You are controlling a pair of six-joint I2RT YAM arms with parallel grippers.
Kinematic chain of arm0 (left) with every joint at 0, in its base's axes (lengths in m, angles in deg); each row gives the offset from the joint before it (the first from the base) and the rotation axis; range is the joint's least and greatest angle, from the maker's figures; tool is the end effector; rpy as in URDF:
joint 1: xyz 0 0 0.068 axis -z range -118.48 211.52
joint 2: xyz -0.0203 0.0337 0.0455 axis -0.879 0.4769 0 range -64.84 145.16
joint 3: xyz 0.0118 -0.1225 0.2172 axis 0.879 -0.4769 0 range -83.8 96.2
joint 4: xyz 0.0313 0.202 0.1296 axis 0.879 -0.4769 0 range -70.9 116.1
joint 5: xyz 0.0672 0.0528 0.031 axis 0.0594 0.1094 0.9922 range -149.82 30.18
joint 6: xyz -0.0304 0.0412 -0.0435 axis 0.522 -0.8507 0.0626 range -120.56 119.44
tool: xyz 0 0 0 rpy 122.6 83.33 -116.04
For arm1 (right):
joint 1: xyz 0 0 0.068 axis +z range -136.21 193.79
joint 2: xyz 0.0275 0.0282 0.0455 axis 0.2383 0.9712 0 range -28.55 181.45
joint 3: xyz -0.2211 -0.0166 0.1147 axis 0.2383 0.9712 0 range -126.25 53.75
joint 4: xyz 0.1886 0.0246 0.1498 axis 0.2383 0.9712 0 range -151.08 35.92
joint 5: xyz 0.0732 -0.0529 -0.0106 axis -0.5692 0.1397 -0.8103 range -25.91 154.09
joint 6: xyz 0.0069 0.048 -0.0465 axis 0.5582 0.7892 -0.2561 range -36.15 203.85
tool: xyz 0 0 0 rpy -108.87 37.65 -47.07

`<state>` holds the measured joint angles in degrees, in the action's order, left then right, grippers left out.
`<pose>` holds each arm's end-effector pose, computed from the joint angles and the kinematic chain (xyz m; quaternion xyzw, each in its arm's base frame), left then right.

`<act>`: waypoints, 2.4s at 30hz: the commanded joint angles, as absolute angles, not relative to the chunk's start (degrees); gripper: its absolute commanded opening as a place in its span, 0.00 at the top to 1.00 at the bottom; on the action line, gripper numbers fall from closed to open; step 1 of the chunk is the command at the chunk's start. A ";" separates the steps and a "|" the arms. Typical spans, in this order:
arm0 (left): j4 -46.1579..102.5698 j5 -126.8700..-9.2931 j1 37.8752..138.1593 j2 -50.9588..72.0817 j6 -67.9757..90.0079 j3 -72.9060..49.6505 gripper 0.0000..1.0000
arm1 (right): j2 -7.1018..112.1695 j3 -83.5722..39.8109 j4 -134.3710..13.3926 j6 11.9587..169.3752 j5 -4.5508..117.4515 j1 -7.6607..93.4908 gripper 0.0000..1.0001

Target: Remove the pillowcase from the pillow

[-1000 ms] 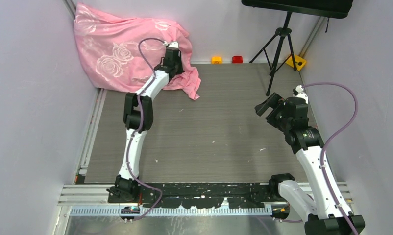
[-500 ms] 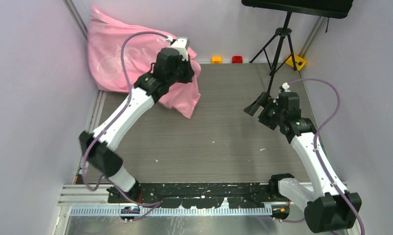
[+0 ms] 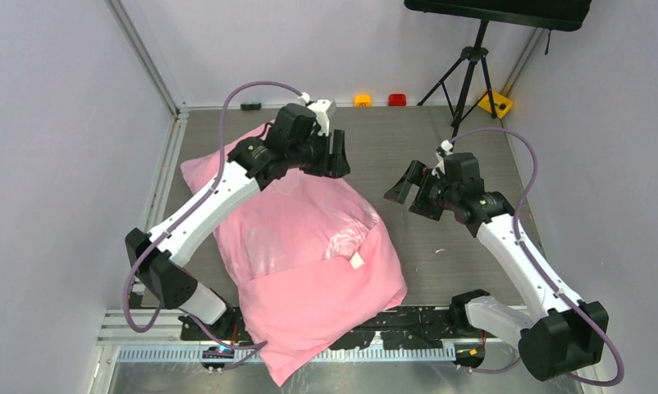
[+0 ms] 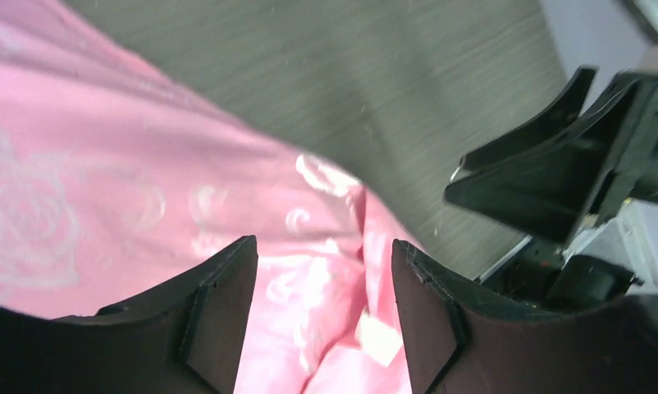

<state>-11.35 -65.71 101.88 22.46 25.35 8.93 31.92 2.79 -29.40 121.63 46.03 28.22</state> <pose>0.2510 -0.2205 0.3667 0.1345 0.8635 -0.3021 0.3807 0.2155 0.0727 0.2622 0.1184 0.8939 0.3079 0.3035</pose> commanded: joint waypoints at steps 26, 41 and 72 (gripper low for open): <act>-19.90 -57.07 101.13 -2.11 26.53 -18.05 0.35 | 38.30 8.23 -35.97 127.24 50.16 44.67 0.99; -15.85 -41.03 122.09 8.91 25.27 -8.78 0.35 | 61.64 -37.49 -31.32 128.90 52.04 38.12 1.00; -3.44 -48.76 113.66 18.24 34.89 -22.79 0.86 | 25.35 4.13 -14.81 122.08 54.87 31.62 0.07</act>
<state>-9.47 -42.11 117.72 21.26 37.81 -22.81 31.46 -0.24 -17.14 120.78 56.96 31.31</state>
